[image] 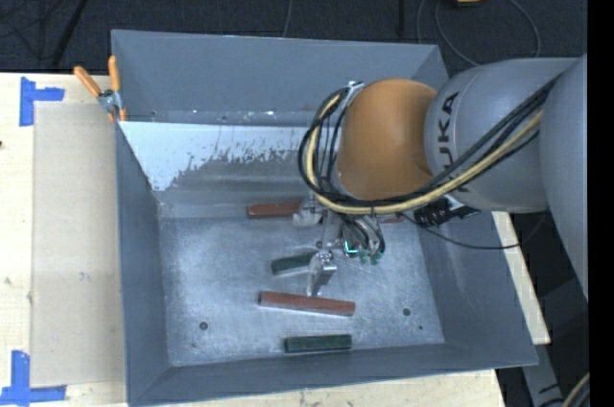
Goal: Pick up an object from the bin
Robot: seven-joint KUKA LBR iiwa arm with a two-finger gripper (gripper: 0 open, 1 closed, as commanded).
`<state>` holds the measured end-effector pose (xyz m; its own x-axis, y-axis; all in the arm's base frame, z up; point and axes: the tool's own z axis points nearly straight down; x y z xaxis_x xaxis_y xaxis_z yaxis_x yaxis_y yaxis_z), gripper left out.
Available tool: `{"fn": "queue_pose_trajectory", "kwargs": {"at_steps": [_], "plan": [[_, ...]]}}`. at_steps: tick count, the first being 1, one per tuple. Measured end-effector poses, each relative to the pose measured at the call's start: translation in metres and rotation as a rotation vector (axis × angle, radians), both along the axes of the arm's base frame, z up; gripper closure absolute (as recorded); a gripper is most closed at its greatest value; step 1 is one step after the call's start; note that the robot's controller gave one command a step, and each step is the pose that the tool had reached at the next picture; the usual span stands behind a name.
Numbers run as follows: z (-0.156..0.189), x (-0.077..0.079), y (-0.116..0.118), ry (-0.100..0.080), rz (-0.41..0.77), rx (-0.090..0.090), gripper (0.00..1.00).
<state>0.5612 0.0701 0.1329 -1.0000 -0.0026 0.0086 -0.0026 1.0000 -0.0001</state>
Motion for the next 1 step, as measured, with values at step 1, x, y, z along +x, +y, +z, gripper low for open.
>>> {"fn": "queue_pose_trajectory", "kwargs": {"at_steps": [1], "plan": [[0.0040,0.0018,-0.0002,-0.007,-0.002,0.000,0.00]]}}
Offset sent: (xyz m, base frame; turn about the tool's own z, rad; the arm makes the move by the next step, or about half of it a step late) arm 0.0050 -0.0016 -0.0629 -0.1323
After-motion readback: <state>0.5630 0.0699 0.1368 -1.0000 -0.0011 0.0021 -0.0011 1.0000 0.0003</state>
